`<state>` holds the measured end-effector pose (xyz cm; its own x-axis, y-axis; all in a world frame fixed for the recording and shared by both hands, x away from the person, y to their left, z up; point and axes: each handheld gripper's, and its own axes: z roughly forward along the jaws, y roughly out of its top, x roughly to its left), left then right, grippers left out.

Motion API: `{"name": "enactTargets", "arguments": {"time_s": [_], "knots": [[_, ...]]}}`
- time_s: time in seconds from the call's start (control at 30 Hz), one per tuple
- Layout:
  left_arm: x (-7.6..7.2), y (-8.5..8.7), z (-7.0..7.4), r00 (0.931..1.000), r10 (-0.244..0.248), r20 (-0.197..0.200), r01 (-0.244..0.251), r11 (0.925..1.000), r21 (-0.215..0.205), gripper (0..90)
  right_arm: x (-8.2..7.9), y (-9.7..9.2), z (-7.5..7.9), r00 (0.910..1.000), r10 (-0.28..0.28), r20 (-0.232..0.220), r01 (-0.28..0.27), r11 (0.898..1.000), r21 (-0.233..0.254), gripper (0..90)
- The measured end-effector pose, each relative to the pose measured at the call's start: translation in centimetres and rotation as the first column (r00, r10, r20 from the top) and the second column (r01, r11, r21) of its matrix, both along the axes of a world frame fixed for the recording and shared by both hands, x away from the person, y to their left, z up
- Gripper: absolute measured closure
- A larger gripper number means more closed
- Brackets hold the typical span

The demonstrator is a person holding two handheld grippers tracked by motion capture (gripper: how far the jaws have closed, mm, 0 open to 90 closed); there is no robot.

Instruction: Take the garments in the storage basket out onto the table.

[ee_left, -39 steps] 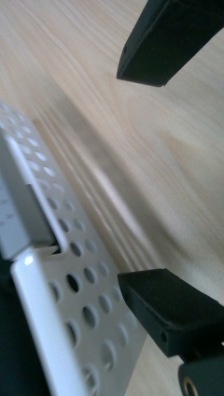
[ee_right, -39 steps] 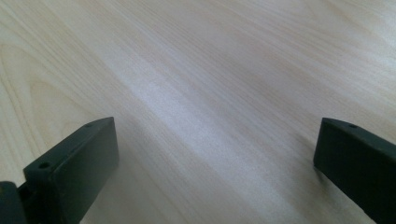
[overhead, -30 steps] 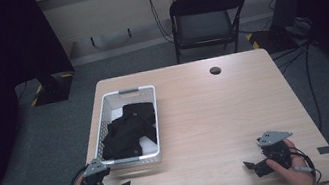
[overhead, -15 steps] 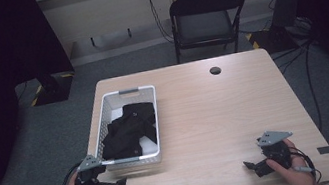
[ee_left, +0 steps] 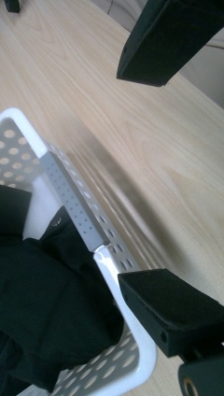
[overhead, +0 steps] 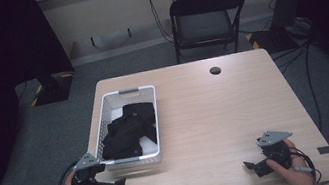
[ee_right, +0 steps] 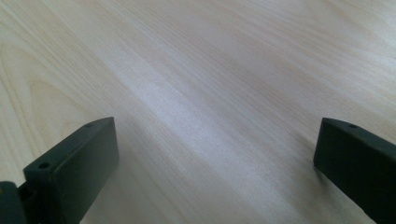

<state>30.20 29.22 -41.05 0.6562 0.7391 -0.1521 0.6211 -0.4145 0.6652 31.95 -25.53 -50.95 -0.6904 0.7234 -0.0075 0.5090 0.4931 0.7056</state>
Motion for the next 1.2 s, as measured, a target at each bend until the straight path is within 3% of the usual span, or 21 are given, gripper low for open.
{"name": "enactTargets", "arguments": {"time_s": [0.33,0.43,0.63,0.93,1.2], "knots": [[1.0,-0.2,1.2,0.9996,0.003,0.028,-0.003,1.0000,-0.004,3.7,0.0,0.0,0.0,1.0000,0.000,0.000,0.000,1.000,0.000,0.0],[1.3,-0.2,1.3,0.9994,-0.003,0.035,0.004,0.9994,-0.033,3.8,0.0,0.0,0.0,1.0000,0.000,0.000,0.000,1.000,0.000,0.0],[2.1,-0.5,1.7,0.9990,0.007,0.044,-0.008,0.9997,0.023,4.1,0.0,0.0,0.0,1.0000,0.000,0.000,0.000,1.000,0.000,0.0],[3.3,-0.8,2.0,0.9977,0.010,0.067,-0.011,0.9996,0.025,4.1,0.0,0.0,0.0,1.0000,0.000,0.000,0.000,1.000,0.000,0.0],[4.4,-1.2,1.4,0.9977,0.024,0.063,-0.026,0.9992,0.032,4.1,0.0,0.0,0.0,1.0000,0.000,0.000,0.000,1.000,0.000,0.0]]}}
